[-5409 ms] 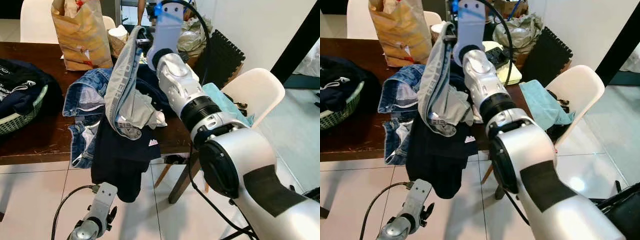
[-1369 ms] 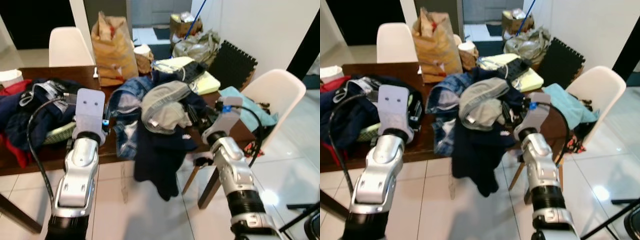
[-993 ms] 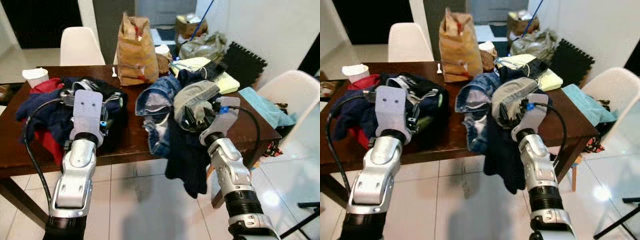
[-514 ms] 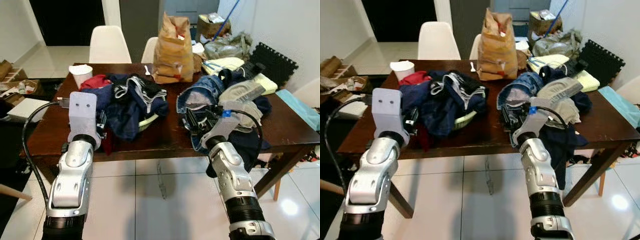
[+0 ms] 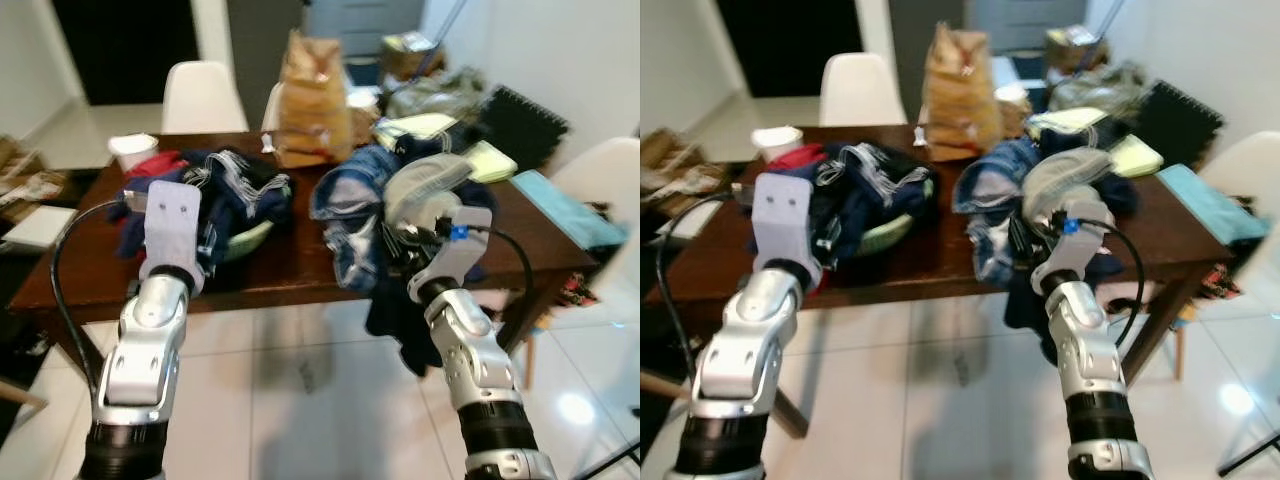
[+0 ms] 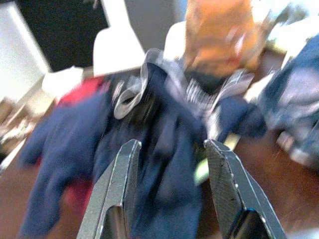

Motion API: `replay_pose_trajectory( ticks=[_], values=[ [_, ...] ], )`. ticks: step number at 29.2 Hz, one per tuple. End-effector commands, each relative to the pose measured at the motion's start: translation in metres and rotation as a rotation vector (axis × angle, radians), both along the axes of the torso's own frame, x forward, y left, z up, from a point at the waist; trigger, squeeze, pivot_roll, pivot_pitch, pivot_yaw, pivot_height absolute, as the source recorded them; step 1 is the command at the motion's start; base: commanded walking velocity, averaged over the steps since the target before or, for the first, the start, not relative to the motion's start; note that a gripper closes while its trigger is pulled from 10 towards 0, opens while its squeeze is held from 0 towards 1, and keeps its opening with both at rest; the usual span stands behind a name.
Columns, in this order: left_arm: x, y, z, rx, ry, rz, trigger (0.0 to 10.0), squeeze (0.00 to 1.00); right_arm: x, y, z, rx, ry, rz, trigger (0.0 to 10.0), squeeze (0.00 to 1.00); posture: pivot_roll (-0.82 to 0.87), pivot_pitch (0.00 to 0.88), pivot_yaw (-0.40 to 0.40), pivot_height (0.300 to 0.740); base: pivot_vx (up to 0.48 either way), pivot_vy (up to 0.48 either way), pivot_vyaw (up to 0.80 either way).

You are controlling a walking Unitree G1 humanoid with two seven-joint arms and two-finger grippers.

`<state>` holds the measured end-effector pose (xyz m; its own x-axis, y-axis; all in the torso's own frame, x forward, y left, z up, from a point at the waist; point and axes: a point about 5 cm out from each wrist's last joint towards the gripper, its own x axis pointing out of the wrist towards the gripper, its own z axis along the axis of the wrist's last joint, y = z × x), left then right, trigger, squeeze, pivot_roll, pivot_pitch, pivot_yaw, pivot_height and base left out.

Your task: Hang hanger

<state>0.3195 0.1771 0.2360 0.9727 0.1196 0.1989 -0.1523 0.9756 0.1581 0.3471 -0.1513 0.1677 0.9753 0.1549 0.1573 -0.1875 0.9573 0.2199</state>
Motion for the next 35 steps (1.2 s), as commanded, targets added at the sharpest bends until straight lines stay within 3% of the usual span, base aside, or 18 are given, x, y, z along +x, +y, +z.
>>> replay_pose_trajectory(
  ticks=[1, 2, 3, 5, 8, 14, 18, 21, 25, 28, 29, 30, 35],
  values=[
    [0.002, 0.014, 0.003, -0.009, -0.023, 0.034, 10.0, 0.0, 0.001, 0.007, -0.002, 0.029, -0.001, 0.009, 10.0, 0.0, 0.06, 0.05, -0.016, 0.74, 0.0, 0.0, 0.0],
    [0.006, 0.018, 0.007, -0.01, -0.034, 0.035, 10.0, 0.0, 0.001, 0.009, -0.003, 0.034, 0.003, 0.012, 10.0, 0.0, 0.07, 0.049, -0.018, 0.74, 0.0, 0.0, 0.0],
    [0.009, 0.021, 0.008, -0.001, -0.03, 0.035, 10.0, 1.0, 0.001, 0.012, -0.003, 0.038, 0.004, 0.015, 10.0, 0.0, 0.07, 0.049, -0.019, 0.74, 0.0, 0.0, 0.0],
    [0.009, 0.021, 0.008, -0.001, -0.03, 0.035, 10.0, 1.0, 0.001, 0.012, -0.003, 0.038, 0.004, 0.015, 10.0, 0.0, 0.07, 0.049, -0.019, 0.74, 0.0, 0.0, 0.0],
    [0.027, 0.043, 0.009, 0.064, 0.005, 0.089, 10.0, 1.0, 0.001, 0.017, -0.002, 0.04, 0.008, 0.031, 10.0, 0.0, 0.06, 0.058, -0.019, 0.74, 0.0, 0.0, 0.0],
    [0.044, 0.06, 0.02, 0.102, 0.012, 0.115, 10.0, 1.0, 0.0, 0.012, 0.0, 0.033, 0.008, 0.024, 10.0, 0.0, 0.04, 0.075, -0.02, 0.74, 0.0, 0.0, 0.0],
    [0.049, 0.062, 0.024, 0.099, 0.012, 0.109, 10.0, 1.0, 0.0, 0.01, 0.001, 0.031, 0.008, 0.018, 10.0, 0.0, 0.03, 0.079, -0.021, 0.74, 0.0, 0.0, 0.0],
    [0.07, 0.057, 0.037, 0.116, 0.007, 0.01, 10.0, 1.0, -0.003, 0.009, 0.0, 0.023, 0.01, 0.013, 10.0, 0.0, 0.02, 0.112, -0.013, 0.74, 0.0, 0.0, 0.0],
    [0.078, 0.052, 0.032, 0.133, 0.054, -0.066, 10.0, 1.0, -0.004, 0.009, 0.0, 0.019, 0.014, 0.01, 10.0, 0.0, 0.0, 0.129, -0.008, 0.74, 0.0, 0.0, 0.0],
    [0.078, 0.052, 0.032, 0.133, 0.054, -0.066, 10.0, 1.0, -0.004, 0.009, 0.0, 0.019, 0.014, 0.01, 10.0, 0.0, 0.0, 0.129, -0.008, 0.74, 0.0, 0.0, 0.0],
    [0.082, 0.05, 0.029, 0.129, 0.082, -0.102, 10.0, 0.84, -0.005, 0.009, 0.0, 0.014, 0.012, 0.01, 10.0, 0.0, -0.01, 0.142, -0.004, 0.74, 0.0, 0.0, 0.0],
    [0.084, 0.049, 0.026, 0.136, 0.109, -0.128, 10.0, 0.0, -0.006, 0.009, 0.001, 0.011, 0.012, 0.009, 10.0, 0.0, -0.02, 0.149, 0.001, 0.74, 0.0, 0.0, 0.0],
    [0.089, 0.049, 0.021, 0.154, 0.152, -0.152, 10.0, 0.0, -0.01, 0.008, 0.0, 0.009, 0.018, 0.003, 10.0, 0.0, -0.03, 0.166, 0.006, 0.74, 0.0, 0.0, 0.0]
  ],
)
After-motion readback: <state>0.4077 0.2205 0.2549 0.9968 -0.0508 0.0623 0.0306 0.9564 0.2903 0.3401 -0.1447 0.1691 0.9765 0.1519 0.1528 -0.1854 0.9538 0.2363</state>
